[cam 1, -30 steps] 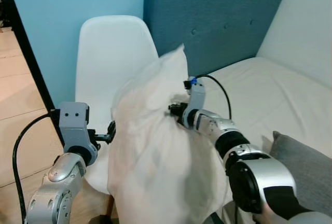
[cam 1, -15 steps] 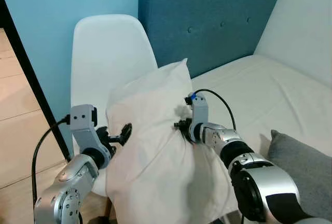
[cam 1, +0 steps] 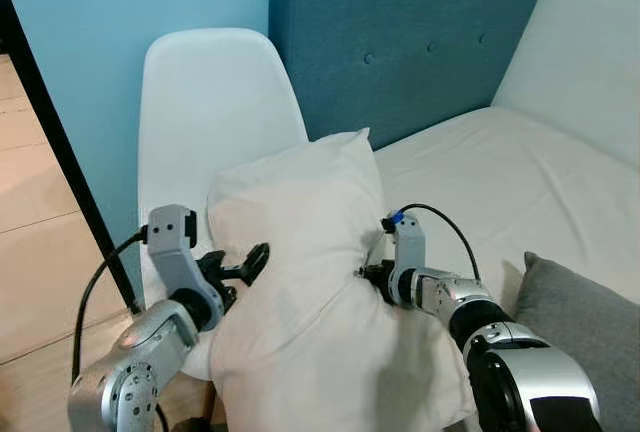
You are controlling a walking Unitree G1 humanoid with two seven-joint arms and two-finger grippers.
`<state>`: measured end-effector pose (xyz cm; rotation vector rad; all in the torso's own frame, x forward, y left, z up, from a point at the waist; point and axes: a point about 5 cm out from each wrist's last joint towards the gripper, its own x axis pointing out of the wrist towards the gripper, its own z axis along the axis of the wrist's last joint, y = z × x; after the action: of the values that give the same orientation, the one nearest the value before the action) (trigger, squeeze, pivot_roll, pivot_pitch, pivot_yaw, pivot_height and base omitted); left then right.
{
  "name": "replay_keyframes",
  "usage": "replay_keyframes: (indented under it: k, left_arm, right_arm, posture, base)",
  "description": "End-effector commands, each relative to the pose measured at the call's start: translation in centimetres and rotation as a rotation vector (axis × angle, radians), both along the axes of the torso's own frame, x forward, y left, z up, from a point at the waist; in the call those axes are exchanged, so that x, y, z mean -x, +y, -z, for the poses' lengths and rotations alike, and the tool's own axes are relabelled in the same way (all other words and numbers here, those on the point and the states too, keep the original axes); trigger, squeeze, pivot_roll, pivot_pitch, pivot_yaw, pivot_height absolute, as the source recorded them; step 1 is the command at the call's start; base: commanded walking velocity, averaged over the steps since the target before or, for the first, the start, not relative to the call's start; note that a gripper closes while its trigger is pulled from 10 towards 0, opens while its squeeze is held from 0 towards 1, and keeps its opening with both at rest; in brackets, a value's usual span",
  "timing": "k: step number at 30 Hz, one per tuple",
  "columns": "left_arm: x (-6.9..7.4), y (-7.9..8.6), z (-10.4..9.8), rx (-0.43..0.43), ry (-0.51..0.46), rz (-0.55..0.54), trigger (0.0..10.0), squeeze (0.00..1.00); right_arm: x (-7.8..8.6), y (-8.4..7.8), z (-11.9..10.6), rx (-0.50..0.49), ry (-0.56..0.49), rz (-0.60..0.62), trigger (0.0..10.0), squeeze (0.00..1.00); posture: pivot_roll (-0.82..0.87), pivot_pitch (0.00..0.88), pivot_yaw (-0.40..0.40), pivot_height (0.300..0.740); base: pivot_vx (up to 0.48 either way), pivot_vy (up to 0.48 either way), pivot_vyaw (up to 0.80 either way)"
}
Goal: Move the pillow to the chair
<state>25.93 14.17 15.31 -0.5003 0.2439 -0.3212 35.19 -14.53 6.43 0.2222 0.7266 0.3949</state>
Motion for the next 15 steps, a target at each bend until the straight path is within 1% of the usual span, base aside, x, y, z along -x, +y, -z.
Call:
replay_keyframes:
  k: [1, 2, 4, 6, 9, 15]
  left_arm:
    - [0.6, -0.9, 0.1, 0.013, 0.028, 0.091, 10.0, 0.00]
    - [0.8, -1.1, 0.3, -0.004, 0.041, 0.115, 10.0, 0.00]
    - [0.9, -1.2, 0.6, -0.016, 0.053, 0.124, 10.0, 0.00]
    - [0.9, -1.0, 0.8, -0.006, 0.068, 0.118, 10.0, 0.00]
    - [0.7, -0.8, 0.7, 0.004, 0.076, 0.116, 10.0, 0.00]
    - [0.5, -0.9, 0.7, -0.016, 0.102, 0.125, 10.0, 0.00]
  right_arm:
    - [1.1, 0.8, 1.3, -0.035, 0.066, -0.050, 10.0, 0.05]
    - [1.2, 1.1, 1.4, -0.049, 0.068, -0.069, 10.0, 0.06]
    - [1.3, 1.4, 1.4, -0.064, 0.069, -0.088, 10.0, 0.05]
    - [1.3, 2.1, 1.1, -0.109, 0.059, -0.124, 10.0, 0.06]
    - [1.1, 2.7, 0.7, -0.122, 0.033, -0.159, 10.0, 0.05]
    - [0.6, 2.2, 0.4, -0.106, 0.014, -0.108, 10.0, 0.06]
  posture:
    - [0.00, 0.030, -0.102, 0.571]
    - [0.00, 0.030, -0.100, 0.571]
    - [0.00, 0.030, -0.100, 0.571]
    - [0.00, 0.032, -0.098, 0.571]
    - [-0.01, 0.036, -0.093, 0.571]
    - [-0.01, 0.039, -0.088, 0.571]
  base:
    - [0.000, 0.000, 0.00]
    - [0.000, 0.000, 0.00]
    - [0.000, 0.000, 0.00]
    - [0.000, 0.000, 0.00]
    - [0.000, 0.000, 0.00]
    - [0.000, 0.000, 0.00]
